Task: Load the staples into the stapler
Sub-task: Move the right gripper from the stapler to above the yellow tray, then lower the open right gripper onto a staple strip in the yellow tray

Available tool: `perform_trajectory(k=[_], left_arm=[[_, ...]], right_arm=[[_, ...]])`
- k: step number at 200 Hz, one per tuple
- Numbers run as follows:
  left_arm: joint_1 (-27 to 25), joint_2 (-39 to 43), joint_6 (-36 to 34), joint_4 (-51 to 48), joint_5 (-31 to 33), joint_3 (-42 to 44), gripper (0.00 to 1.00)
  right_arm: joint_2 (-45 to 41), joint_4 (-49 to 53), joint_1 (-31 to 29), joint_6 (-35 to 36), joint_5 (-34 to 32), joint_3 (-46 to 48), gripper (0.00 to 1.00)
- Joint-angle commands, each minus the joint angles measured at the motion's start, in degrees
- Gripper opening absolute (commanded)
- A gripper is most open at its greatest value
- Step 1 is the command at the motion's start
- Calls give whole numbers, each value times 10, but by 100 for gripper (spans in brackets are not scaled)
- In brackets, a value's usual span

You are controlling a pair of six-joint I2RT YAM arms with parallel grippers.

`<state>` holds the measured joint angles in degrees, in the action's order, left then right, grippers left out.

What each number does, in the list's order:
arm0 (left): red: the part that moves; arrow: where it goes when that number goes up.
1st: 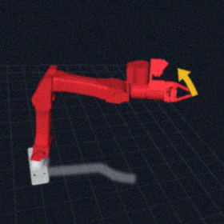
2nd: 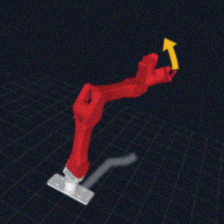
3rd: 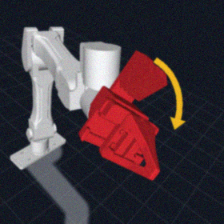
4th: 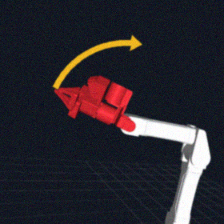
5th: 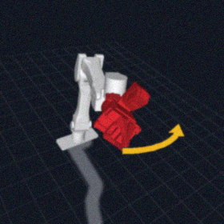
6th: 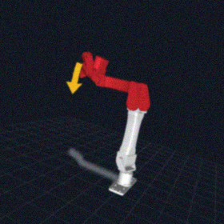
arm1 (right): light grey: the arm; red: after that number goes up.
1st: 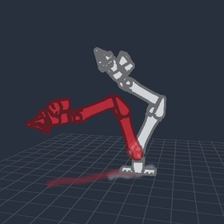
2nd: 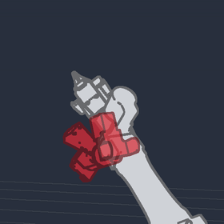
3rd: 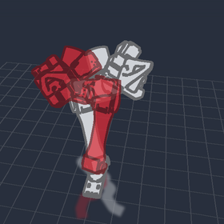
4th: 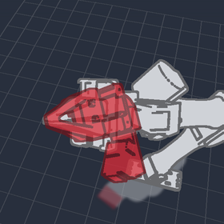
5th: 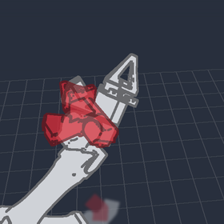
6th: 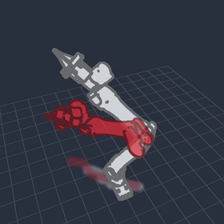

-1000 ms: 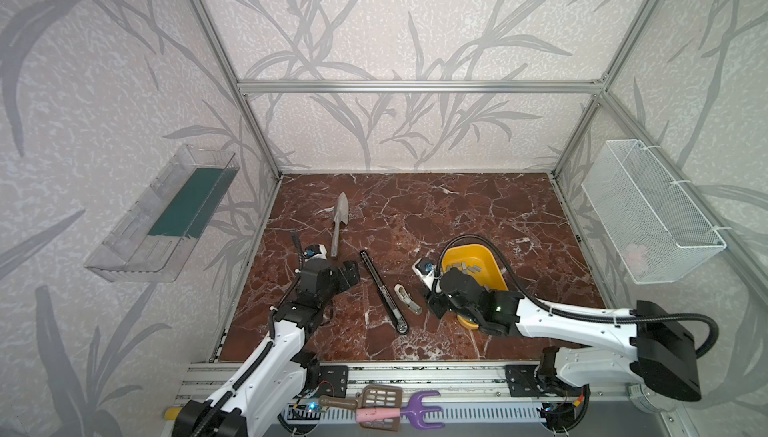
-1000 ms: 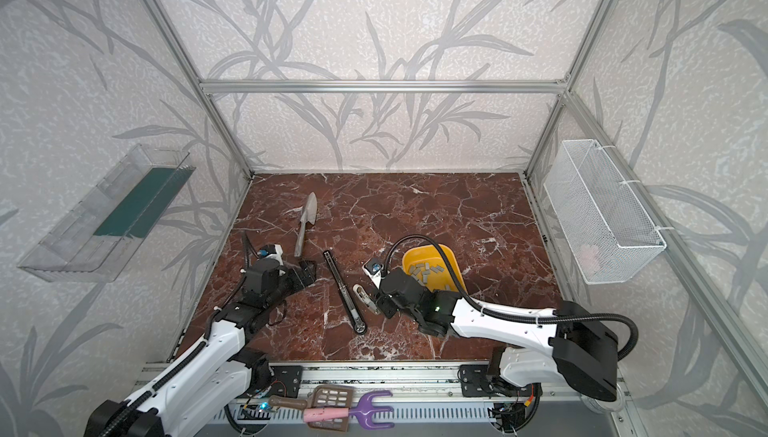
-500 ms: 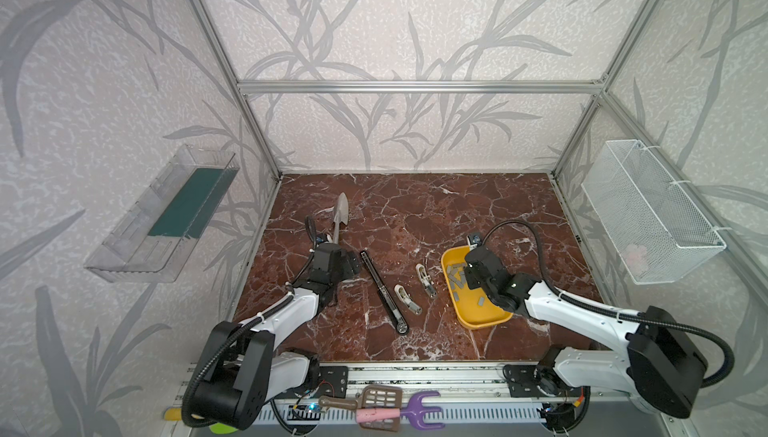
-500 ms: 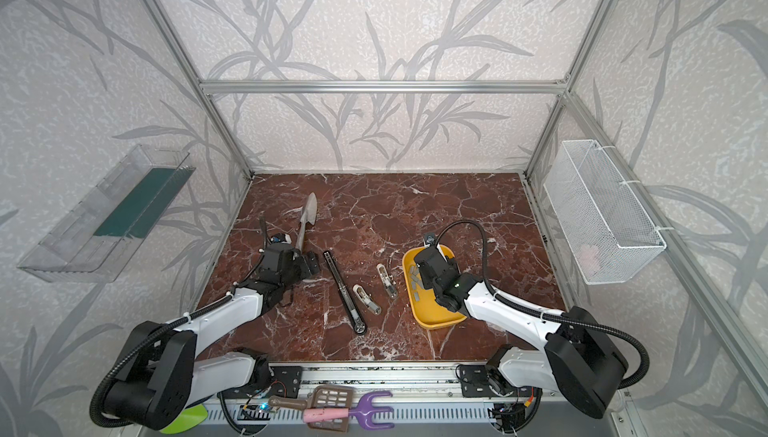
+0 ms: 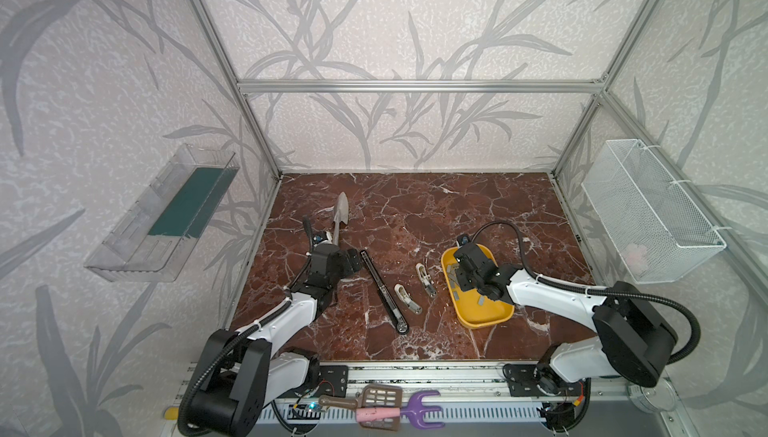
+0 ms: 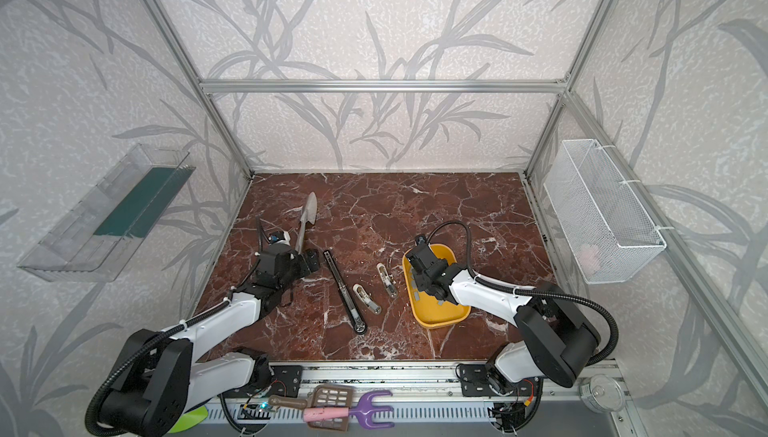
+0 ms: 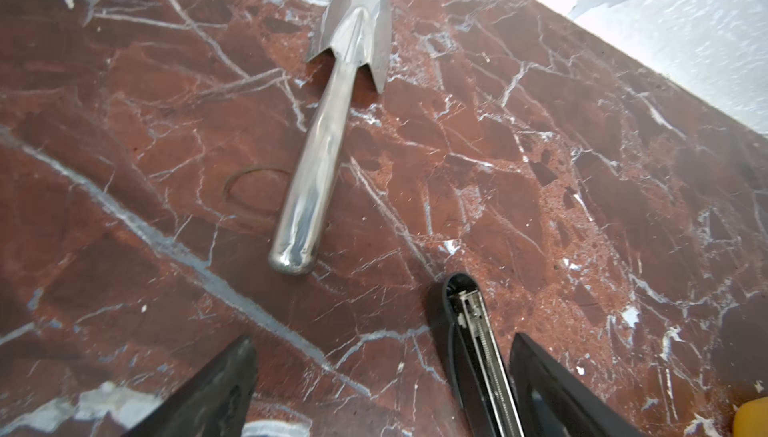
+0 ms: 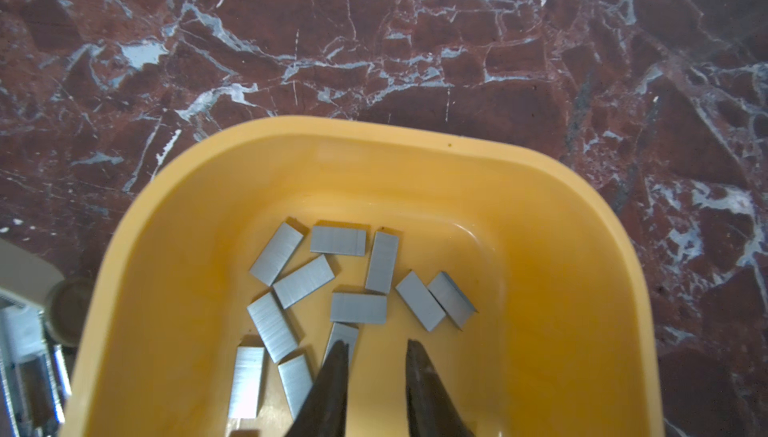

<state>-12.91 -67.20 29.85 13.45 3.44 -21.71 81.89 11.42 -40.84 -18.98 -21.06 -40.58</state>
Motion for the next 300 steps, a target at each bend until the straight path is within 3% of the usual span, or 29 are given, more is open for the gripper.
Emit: perform_trajectory(k=[1,32,70,210,256,300], left_arm=[[2,2,-12,33,5,5,96],[2,-17,-16,15,0,-14,95],[2,-1,-16,29,-1,1,95],[2,-6,-16,31,-3,-1,95],[2,-7,-16,32,-3,-1,95],[2,-7,-17,32,-3,-1,95]], right_arm=[[-17,-7,5,-12,18,13,28],[26,8,6,-29,54,-9,27],[66,42,8,-40,50,-34,27],[88,51,12,-46,60,-44,29],[94,55,14,-51,64,-47,18],[102,62,15,-50,65,-53,18]])
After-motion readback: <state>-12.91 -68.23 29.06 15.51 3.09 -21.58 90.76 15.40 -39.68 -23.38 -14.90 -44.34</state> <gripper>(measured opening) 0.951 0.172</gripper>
